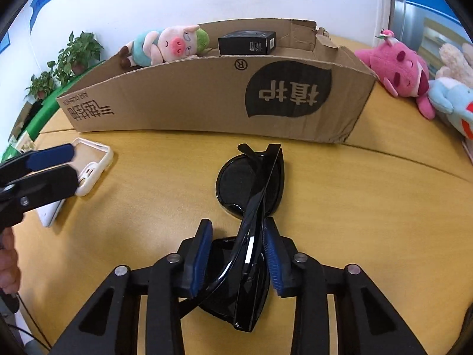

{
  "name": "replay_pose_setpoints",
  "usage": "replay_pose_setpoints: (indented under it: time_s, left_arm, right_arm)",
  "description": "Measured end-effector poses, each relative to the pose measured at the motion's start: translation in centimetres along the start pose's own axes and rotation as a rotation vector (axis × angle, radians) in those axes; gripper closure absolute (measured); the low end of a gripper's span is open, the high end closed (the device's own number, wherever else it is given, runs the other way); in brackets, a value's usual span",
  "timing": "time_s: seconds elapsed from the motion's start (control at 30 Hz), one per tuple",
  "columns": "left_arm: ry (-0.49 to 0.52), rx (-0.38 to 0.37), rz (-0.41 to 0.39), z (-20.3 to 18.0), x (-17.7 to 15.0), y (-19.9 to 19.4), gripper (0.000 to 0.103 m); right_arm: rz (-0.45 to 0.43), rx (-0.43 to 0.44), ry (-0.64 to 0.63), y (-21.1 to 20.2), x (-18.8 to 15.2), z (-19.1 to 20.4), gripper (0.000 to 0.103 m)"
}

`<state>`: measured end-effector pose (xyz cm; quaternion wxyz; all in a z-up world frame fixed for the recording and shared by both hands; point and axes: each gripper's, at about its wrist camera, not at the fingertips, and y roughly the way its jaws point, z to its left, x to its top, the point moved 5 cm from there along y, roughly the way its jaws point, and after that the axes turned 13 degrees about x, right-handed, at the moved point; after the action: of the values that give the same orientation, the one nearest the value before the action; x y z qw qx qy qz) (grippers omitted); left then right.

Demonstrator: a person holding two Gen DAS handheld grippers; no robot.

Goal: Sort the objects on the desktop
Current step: 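Grasp the black sunglasses by the folded arms with the right gripper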

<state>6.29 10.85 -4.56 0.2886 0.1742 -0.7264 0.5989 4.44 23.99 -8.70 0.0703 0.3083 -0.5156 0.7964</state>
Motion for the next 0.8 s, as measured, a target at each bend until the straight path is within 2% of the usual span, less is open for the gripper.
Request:
replay_pose_setpoints:
  time_s: [0.1, 0.2, 0.3, 0.37, 0.4, 0.43, 0.5, 0.6, 0.7, 0.77, 0.8]
  left_arm:
    - [-0.020, -0.094, 0.046, -1.4, -0.1, 1.2, 0.022]
    - [-0.035, -0.221, 0.095, -3.3, -0.2, 2.4, 0.022]
    - [-0.028, -0.315, 0.125, -5.0, -0.1, 3.2, 0.028]
    - [-0.022, -0.358, 0.167, -6.1, -0.3, 4.0, 0.041]
    - [-0.020, -0.376, 0.193, -6.4, -0.4, 4.5, 0.057]
    - [-0.015, -0.387, 0.215, -6.8, -0.6, 4.8, 0.065]
    - [0.002, -0.378, 0.228, -7.4, -1.0, 5.3, 0.067]
    - [-0.013, -0.391, 0.245, -7.4, -1.5, 5.8, 0.078]
    - [-0.011, -0.389, 0.238, -7.4, -1.6, 5.8, 0.085]
    - [-0.008, -0.383, 0.228, -7.3, -1.5, 5.6, 0.089]
    - [-0.008, -0.383, 0.226, -7.3, -1.5, 5.6, 0.092]
  right_arm:
    - [-0.005, 0.009, 0.003, -0.7, -1.1, 0.4, 0.070]
    - [-0.013, 0.023, 0.017, -1.2, -1.9, 0.9, 0.071]
    - [-0.017, 0.029, 0.015, -1.4, -2.4, 1.6, 0.071]
    - [-0.017, 0.040, 0.012, -1.4, -2.5, 2.1, 0.071]
    - [-0.018, 0.047, 0.008, -1.4, -2.6, 2.3, 0.071]
    - [-0.020, 0.054, 0.007, -1.3, -2.6, 2.5, 0.072]
    - [-0.025, 0.064, 0.010, -1.3, -2.7, 2.7, 0.072]
    - [-0.027, 0.083, 0.008, -1.3, -2.8, 3.1, 0.072]
    - [-0.020, 0.118, -0.002, -1.4, -3.0, 3.6, 0.070]
    - [-0.025, 0.153, 0.004, -1.8, -3.1, 3.7, 0.062]
    - [-0.028, 0.162, 0.010, -2.0, -3.2, 3.6, 0.043]
